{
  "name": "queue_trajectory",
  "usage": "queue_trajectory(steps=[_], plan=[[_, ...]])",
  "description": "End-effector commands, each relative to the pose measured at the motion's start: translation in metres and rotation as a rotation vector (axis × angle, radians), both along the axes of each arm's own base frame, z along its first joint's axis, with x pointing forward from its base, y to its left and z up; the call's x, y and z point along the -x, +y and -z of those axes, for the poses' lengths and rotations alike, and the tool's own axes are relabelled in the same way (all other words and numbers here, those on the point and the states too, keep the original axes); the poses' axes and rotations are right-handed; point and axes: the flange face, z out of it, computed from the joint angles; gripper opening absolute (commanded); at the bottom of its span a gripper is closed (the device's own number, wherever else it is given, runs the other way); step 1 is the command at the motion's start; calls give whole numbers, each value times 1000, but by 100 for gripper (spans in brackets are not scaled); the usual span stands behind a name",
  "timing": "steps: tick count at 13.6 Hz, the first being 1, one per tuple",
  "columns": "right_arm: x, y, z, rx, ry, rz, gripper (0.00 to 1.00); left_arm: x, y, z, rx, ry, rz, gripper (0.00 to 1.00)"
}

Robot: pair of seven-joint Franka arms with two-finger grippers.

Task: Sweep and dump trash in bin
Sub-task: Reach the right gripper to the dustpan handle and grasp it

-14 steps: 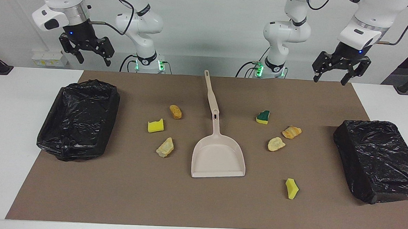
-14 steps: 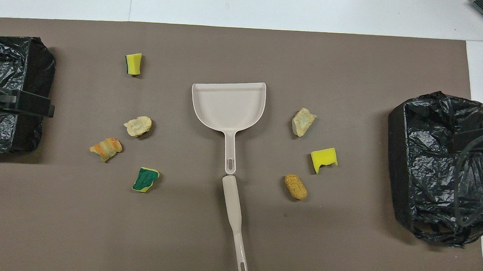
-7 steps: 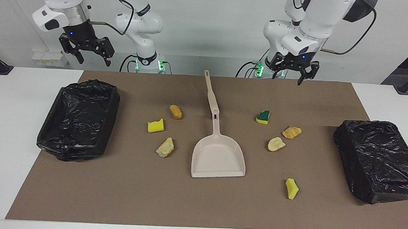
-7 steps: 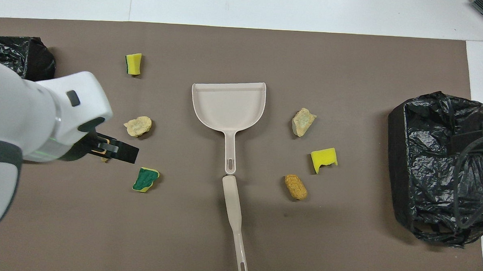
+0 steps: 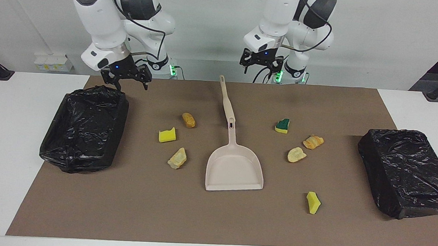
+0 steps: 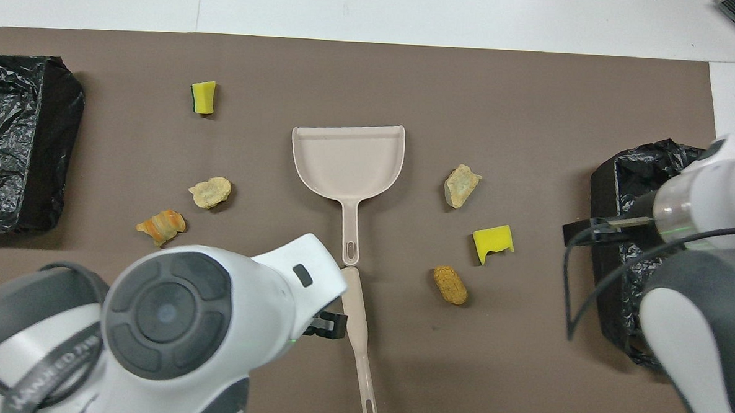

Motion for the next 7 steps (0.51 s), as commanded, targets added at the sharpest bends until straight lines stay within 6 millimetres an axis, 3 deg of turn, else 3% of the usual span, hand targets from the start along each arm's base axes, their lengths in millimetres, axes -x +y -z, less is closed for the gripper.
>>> queue_trajectory(steps=[1,3,4,7], plan=[[-18,86,36,-75,-25,147,100,51,-36,35,19,34,-11,100],[-42,150,57,-104,-35,246,100,86,-69,80,26,18,-52,100],[-50,171,56,-119,-39,255,100,101,-82,110,21,17,-78,100],[-61,251,92,-140,-4,295,100,121,-91,171,3,17,-93,100]])
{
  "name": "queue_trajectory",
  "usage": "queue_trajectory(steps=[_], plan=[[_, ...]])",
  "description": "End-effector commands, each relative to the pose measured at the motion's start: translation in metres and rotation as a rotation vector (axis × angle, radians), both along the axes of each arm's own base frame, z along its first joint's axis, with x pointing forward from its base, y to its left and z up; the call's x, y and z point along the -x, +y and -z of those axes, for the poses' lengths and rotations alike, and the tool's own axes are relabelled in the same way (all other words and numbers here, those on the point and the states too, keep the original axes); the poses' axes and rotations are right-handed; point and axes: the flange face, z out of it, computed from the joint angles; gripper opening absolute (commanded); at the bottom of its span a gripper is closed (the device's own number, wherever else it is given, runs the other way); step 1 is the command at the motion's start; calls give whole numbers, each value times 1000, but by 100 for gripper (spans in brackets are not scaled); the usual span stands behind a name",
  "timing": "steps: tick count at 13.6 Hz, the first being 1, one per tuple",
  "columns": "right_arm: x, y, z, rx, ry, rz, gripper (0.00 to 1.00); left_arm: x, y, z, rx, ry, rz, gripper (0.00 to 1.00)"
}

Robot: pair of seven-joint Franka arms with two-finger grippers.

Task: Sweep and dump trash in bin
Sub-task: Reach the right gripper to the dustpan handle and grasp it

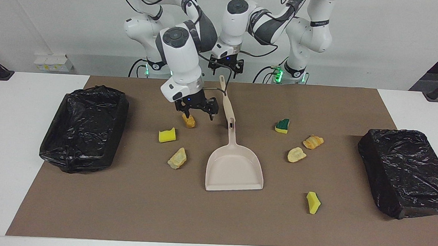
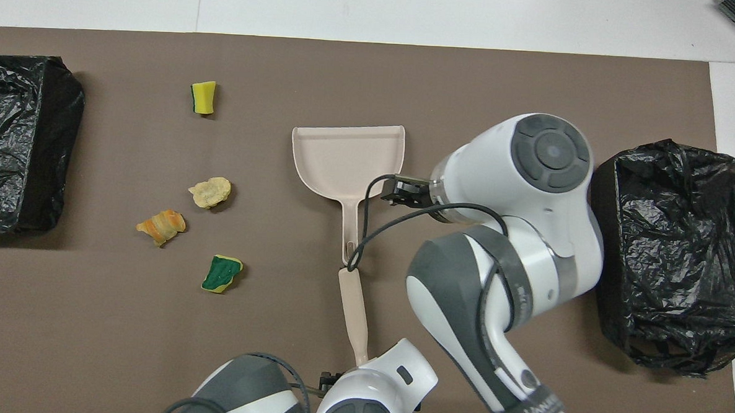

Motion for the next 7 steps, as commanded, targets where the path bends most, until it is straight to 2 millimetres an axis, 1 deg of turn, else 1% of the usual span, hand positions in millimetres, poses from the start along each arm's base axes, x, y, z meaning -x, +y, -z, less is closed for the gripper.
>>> queue_trajectory(steps=[1,2,3,4,6,7], plan=[[-25,66,33,-16,9,60,100,4,3,42,-14,17,-27,100],[-25,93,55,-2,14,67,100,3,4,52,-30,28,-28,95],[-24,113,72,19,9,43,100,1,8,58,-41,34,-35,90],[-24,119,85,54,-1,14,100,2,10,60,-45,37,-35,85],[-17,124,93,122,-28,-45,100,3,11,63,-48,38,-28,72],[-10,131,100,143,-27,-76,100,6,9,69,-56,43,-20,70]])
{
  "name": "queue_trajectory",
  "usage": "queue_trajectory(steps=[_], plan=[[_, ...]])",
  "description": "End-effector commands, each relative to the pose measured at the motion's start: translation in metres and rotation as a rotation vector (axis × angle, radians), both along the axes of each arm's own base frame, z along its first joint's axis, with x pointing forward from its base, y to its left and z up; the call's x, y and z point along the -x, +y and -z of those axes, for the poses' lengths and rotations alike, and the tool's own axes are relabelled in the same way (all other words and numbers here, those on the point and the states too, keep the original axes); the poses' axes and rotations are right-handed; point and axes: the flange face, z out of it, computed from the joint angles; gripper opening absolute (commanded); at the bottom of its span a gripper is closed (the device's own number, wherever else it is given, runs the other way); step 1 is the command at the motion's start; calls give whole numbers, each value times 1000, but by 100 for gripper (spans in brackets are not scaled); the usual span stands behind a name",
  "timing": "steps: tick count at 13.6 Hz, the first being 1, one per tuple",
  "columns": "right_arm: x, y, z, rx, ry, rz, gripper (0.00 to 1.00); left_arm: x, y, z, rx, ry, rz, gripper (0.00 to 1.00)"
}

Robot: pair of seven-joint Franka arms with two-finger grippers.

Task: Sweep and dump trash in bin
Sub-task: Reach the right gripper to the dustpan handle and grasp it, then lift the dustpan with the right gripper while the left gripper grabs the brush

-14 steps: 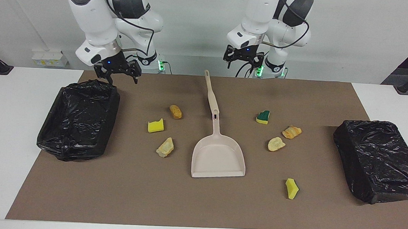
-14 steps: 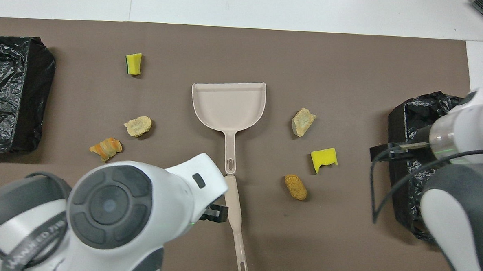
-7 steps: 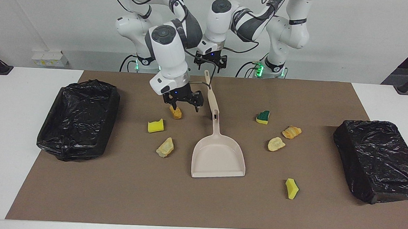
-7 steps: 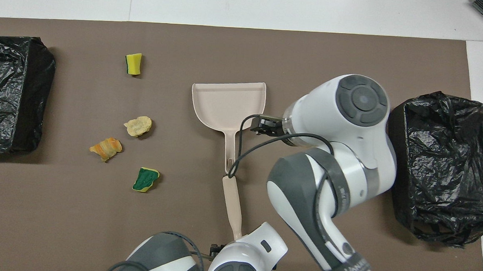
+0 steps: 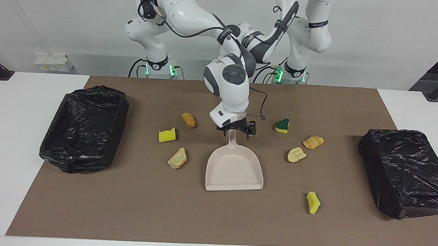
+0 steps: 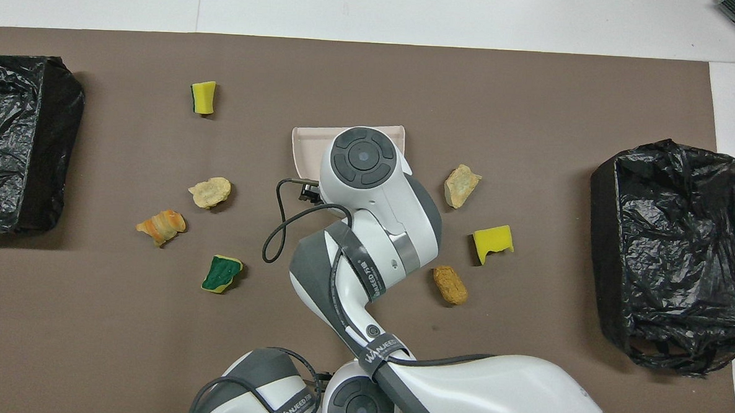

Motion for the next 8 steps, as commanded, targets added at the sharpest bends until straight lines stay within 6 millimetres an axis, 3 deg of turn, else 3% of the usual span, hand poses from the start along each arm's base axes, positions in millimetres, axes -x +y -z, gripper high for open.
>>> queue_trajectory(steps=[1,3,4,5,6,8], plan=[[13,11,16,76,-3,-85,100,4,-2,5,9,5,4,65],[18,7,22,108,28,-133,100,1,-2,3,8,4,3,36],[21,7,21,120,48,-141,100,1,-3,2,7,0,6,26],[26,10,22,127,58,-152,100,-4,0,3,4,-2,0,24],[29,11,23,131,65,-172,91,-9,1,0,2,-17,2,23],[30,9,22,138,85,-203,60,-18,2,-6,-7,-57,24,23]])
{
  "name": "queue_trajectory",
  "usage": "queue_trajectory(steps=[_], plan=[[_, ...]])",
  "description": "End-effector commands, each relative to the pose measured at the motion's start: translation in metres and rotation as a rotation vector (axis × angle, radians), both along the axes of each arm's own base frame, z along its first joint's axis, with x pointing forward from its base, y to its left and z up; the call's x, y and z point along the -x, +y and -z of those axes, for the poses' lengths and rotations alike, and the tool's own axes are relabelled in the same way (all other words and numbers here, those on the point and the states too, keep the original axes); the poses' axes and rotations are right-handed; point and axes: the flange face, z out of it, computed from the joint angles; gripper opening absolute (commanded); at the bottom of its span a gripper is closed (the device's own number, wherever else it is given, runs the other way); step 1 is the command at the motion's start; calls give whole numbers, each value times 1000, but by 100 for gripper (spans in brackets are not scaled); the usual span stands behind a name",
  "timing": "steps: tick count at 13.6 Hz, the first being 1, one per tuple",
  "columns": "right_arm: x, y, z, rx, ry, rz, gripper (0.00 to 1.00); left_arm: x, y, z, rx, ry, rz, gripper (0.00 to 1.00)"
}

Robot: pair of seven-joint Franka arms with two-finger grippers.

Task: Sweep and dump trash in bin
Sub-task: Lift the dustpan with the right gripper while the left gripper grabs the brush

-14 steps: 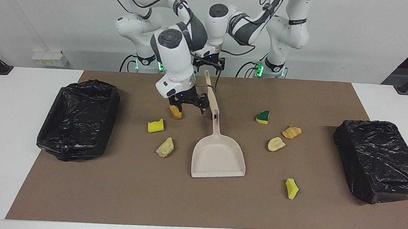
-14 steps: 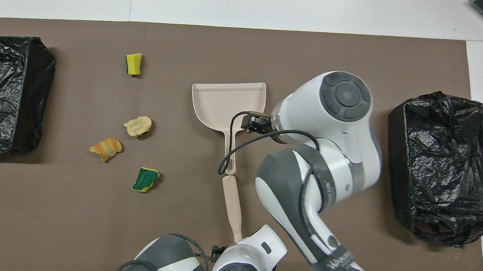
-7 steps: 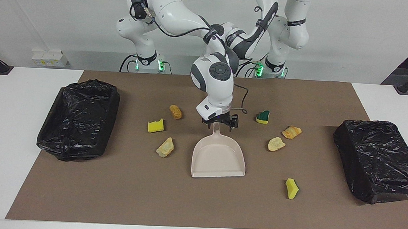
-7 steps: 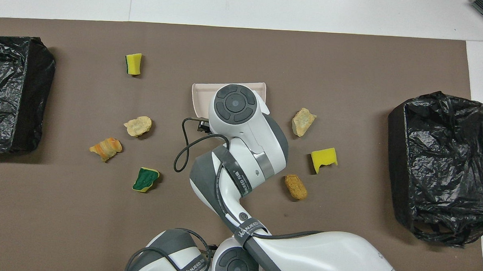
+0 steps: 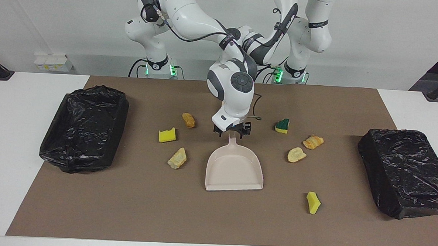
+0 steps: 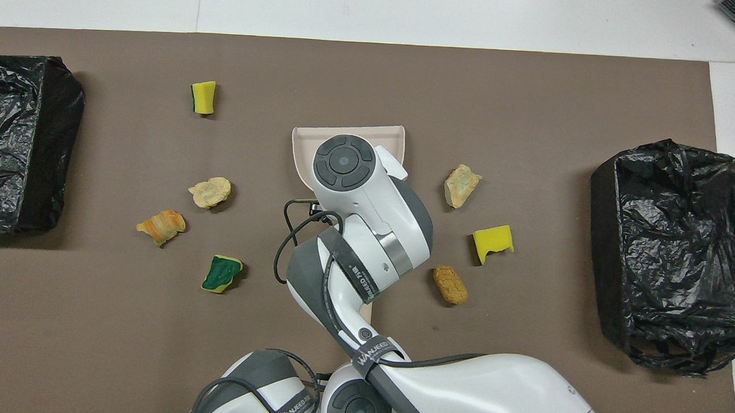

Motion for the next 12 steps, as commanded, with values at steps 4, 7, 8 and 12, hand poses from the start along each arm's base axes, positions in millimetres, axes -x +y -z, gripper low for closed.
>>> queue_trajectory(steps=[4,7,8,12], plan=[[17,14,3,21,18,-46,0,-31,14,-26,-70,-56,29,0],[9,4,-2,23,18,-47,0,-35,46,-46,-181,-32,51,0],[4,-13,-18,27,32,-93,0,-43,58,-55,-184,-32,95,0],[-6,-71,-85,-3,62,-364,0,-90,124,-83,-162,23,222,0]])
